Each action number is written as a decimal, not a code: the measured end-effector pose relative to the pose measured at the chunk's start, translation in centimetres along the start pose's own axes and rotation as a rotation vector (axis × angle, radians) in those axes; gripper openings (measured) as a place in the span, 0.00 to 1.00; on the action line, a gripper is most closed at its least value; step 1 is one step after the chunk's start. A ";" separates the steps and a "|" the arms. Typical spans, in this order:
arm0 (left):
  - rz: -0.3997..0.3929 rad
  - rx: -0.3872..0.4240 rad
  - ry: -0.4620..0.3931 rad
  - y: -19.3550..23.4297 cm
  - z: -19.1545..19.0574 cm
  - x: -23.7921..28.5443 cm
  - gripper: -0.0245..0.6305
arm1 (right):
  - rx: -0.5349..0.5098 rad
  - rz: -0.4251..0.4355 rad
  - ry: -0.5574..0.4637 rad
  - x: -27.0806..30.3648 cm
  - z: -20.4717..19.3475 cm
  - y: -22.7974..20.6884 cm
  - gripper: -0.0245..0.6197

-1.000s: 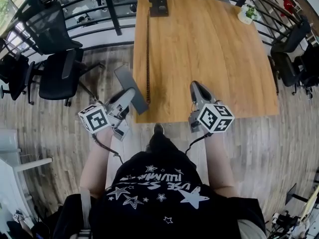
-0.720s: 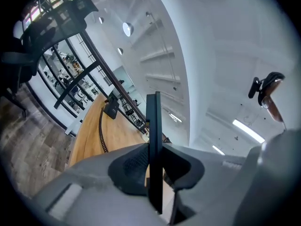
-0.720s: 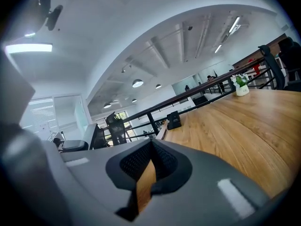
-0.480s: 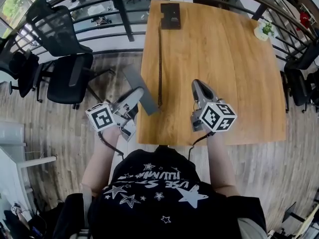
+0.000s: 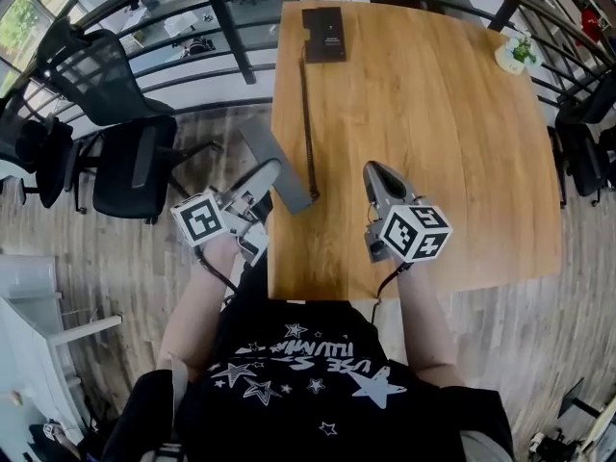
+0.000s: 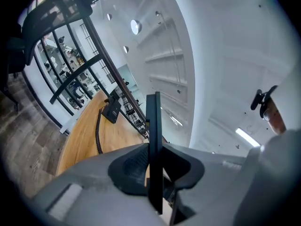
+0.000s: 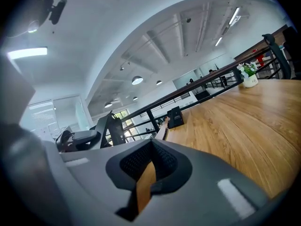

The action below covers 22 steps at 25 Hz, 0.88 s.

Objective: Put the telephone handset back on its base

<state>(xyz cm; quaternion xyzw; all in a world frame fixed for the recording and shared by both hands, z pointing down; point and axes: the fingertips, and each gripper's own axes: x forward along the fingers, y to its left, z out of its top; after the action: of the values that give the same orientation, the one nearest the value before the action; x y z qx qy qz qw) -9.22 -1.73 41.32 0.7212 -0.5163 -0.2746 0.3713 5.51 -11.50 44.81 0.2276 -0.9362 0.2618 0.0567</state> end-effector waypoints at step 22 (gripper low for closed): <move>-0.255 -0.065 0.253 13.4 15.1 15.5 0.16 | 0.113 -0.362 -0.029 10.8 1.8 -2.7 0.04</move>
<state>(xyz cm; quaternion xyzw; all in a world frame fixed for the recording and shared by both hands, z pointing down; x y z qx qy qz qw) -23.38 -22.87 43.44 0.7972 -0.3604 -0.2431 0.4188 -2.85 -18.71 46.99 0.3987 -0.8645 0.2964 0.0764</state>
